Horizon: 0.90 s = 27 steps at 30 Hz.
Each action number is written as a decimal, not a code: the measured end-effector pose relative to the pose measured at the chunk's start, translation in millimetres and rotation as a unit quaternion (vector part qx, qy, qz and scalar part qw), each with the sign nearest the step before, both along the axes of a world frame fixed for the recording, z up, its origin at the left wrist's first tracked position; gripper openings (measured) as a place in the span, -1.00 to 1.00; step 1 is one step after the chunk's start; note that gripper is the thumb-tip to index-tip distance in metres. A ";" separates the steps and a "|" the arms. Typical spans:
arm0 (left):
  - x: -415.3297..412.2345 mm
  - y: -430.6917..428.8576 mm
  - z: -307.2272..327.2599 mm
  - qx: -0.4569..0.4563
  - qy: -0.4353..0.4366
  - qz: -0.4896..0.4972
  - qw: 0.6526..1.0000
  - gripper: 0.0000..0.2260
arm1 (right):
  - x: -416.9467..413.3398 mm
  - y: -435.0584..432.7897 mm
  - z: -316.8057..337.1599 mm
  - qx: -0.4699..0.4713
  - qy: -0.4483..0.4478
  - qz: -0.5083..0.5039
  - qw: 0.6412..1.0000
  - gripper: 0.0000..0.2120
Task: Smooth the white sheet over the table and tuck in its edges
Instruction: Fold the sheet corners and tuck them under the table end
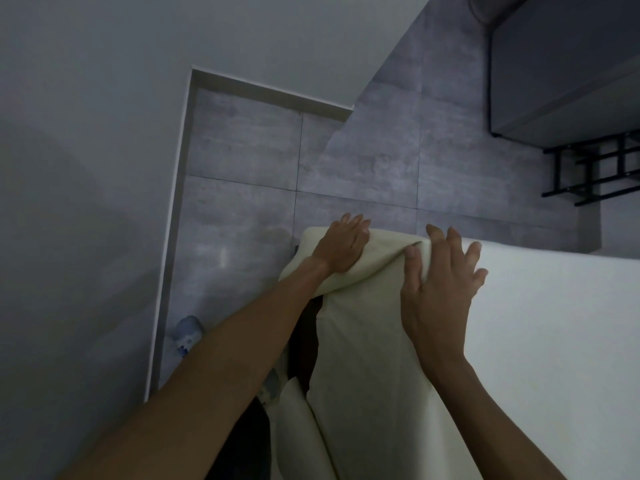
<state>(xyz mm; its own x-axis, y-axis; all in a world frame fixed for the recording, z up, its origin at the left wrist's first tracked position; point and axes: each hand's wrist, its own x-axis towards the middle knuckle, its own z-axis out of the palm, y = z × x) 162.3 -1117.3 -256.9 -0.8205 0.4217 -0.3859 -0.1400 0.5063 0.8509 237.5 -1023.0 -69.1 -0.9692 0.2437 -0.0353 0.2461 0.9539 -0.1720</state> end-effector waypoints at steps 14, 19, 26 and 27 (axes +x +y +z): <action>11.9 7.6 109.6 0.245 0.018 0.026 0.969 -0.58 | 6.4 -2.5 3.1 -0.057 -0.003 -0.037 0.998 -0.25; 20.8 13.3 71.4 0.197 0.014 0.082 0.977 -0.56 | 7.5 0.3 0.5 -0.068 0.005 -0.038 0.997 -0.28; 24.3 -1.8 26.8 0.108 -0.054 0.140 0.983 -0.48 | 7.1 1.1 -3.7 -0.060 0.010 -0.038 0.997 -0.34; 24.2 -4.9 30.3 0.119 -0.069 0.158 0.978 -0.47 | 7.2 0.5 -2.8 -0.061 0.011 -0.038 0.997 -0.34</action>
